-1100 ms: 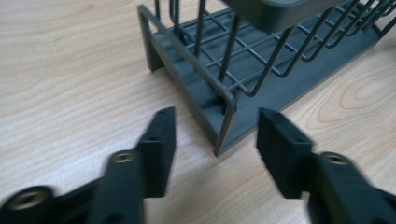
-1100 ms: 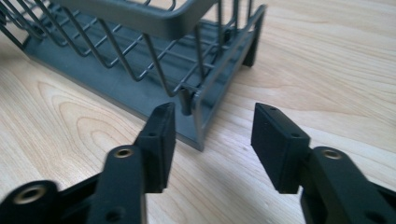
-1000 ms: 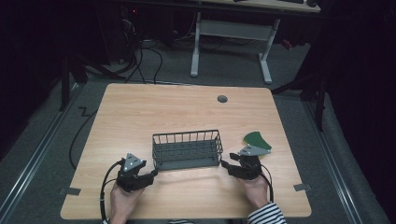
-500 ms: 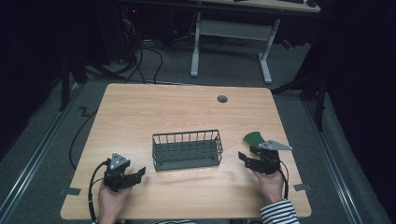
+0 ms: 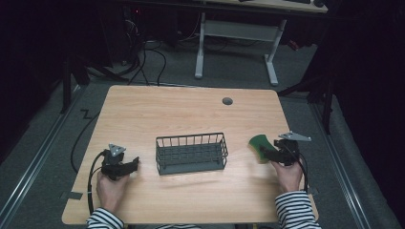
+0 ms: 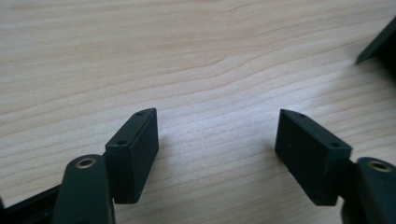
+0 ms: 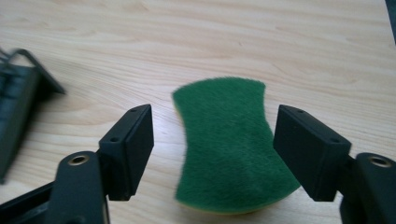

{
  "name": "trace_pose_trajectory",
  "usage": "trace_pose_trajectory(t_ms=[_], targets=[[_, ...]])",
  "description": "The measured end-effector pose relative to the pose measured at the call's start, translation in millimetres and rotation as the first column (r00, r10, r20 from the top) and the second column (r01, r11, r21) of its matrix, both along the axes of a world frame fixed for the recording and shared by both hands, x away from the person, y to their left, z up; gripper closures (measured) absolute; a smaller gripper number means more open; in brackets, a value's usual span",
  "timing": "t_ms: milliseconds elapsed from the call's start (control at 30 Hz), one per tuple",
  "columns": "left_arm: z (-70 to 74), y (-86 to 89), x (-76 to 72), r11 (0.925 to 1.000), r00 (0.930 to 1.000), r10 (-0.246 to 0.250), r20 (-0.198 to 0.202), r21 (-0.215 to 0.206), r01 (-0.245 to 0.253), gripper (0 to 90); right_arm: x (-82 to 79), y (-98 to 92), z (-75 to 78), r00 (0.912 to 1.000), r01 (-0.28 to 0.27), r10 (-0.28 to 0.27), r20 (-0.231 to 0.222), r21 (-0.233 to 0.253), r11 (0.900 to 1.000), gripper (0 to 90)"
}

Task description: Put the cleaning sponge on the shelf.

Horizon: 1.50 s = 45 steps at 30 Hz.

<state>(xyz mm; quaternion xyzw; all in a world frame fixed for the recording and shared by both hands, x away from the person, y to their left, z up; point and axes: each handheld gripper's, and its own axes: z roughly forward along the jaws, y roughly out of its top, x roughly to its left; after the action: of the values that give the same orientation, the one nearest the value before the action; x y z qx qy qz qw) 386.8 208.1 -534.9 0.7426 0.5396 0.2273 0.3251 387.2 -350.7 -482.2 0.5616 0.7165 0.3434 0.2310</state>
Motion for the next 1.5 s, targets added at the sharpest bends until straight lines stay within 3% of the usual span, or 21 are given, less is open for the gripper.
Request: trace_pose_trajectory(t_ms=[233, 400, 733, 967, 1300, 1500], targets=[[-1.7, 0.9, -1.3, 1.0000, 0.9999, 0.005, 0.013, 0.000, -0.005, 27.1, 18.5, -1.1, -11.8, 0.9985, 0.008, -0.011, -0.054, -0.048, 0.999, 23.8], [-1.8, 0.8, -1.5, 1.0000, 0.9999, 0.004, 0.014, -0.001, -0.004, 26.7, 28.7, 2.4, -21.5, 0.9967, -0.014, 0.011, -0.080, -0.041, 0.999, 21.0], [-1.9, 0.9, -0.9, 1.0000, 0.9999, 0.005, 0.014, -0.005, -0.004, 27.0, 35.5, 3.5, -29.1, 0.9914, -0.020, 0.009, -0.131, -0.085, 0.996, 24.0], [-2.0, 0.5, -0.7, 1.0000, 0.9999, 0.004, 0.014, -0.002, -0.004, 26.4, 35.9, 2.3, -30.8, 0.9895, -0.038, 0.027, -0.142, -0.077, 0.996, 26.6], [-2.1, 0.4, -0.2, 1.0000, 0.9999, 0.003, 0.015, -0.004, -0.003, 26.5, 36.2, 3.3, -30.3, 0.9878, -0.055, 0.038, -0.151, -0.108, 0.993, 29.6], [-2.1, 0.4, 0.0, 1.0000, 0.9999, 0.003, 0.015, -0.004, -0.003, 26.6, 35.9, 1.3, -28.7, 0.9910, -0.032, 0.018, -0.133, -0.102, 0.994, 30.3]])
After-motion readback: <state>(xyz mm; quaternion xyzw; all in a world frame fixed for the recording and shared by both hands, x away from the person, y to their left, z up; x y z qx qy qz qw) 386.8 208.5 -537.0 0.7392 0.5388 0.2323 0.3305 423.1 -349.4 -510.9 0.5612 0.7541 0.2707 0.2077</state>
